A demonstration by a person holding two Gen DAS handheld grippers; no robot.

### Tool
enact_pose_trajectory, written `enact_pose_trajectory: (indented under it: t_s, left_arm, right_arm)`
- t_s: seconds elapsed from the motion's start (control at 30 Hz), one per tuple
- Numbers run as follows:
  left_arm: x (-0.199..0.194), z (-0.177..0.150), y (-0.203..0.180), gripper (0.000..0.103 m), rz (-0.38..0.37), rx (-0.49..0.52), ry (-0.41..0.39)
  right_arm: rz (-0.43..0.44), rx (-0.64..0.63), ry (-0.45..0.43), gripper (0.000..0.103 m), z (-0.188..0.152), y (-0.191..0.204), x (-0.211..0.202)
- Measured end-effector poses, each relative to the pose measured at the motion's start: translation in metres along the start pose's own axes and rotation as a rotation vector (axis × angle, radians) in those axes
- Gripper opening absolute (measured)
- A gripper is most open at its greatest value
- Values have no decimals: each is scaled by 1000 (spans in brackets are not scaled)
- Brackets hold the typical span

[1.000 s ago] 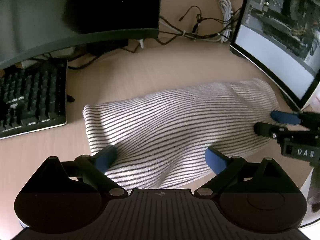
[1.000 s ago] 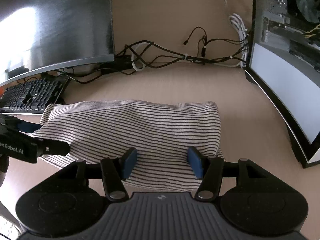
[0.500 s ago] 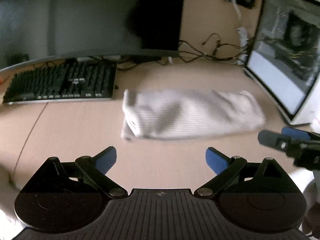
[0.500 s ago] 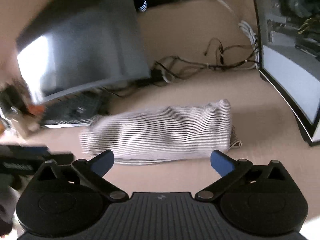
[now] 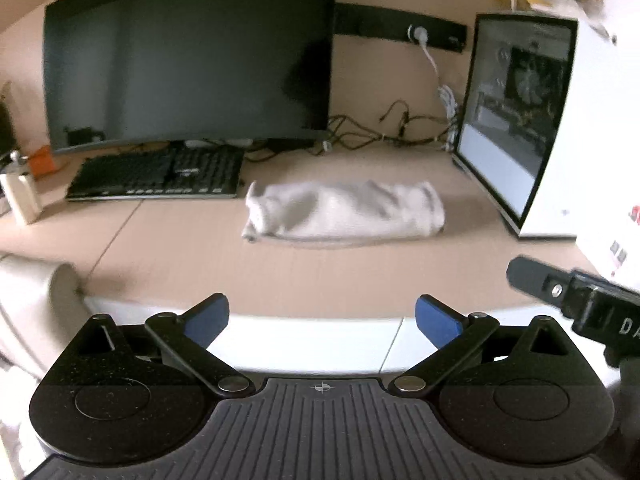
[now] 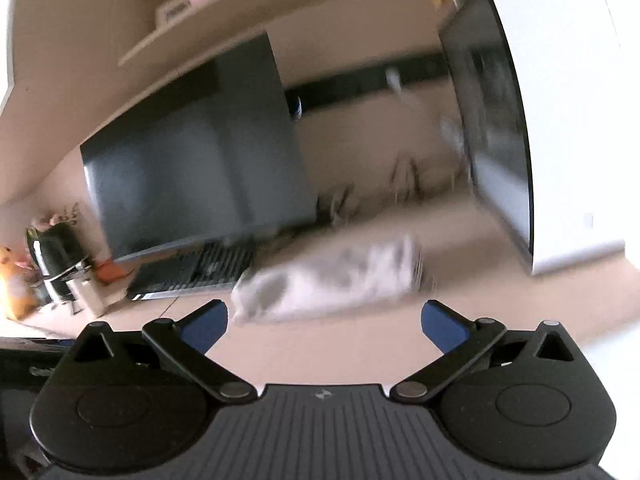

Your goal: Fold clothes

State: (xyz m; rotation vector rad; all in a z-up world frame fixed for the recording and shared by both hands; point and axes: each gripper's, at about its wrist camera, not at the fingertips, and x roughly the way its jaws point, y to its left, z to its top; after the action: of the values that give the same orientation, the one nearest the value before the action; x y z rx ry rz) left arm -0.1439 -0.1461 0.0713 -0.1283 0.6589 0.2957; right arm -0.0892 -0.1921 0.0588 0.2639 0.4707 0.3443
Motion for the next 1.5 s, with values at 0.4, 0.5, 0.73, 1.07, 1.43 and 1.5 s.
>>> enact_pose_trajectory:
  t_s: [0.4, 0.5, 0.73, 1.07, 1.43, 1.5]
  left_arm:
    - [-22, -25, 0, 102, 103, -45, 47]
    - [-25, -25, -3, 102, 101, -42, 39]
    - [-27, -26, -15, 102, 89, 0, 34]
    - [-18, -22, -20, 102, 70, 19, 52]
    - [-12, -20, -19, 102, 63, 25, 77]
    - [-11, -21, -18, 102, 61, 24, 84]
  right_arm:
    - [-164, -93, 114, 103, -29, 19, -22]
    - [-157, -103, 126, 103, -30, 19, -22]
    - [-167, -84, 132, 103, -31, 12, -25]
    - [-169, -80, 150, 103, -31, 8, -23]
    - [-166, -68, 166, 103, -30, 5, -18]
    - [-165, -69, 167, 103, -30, 5, -18]
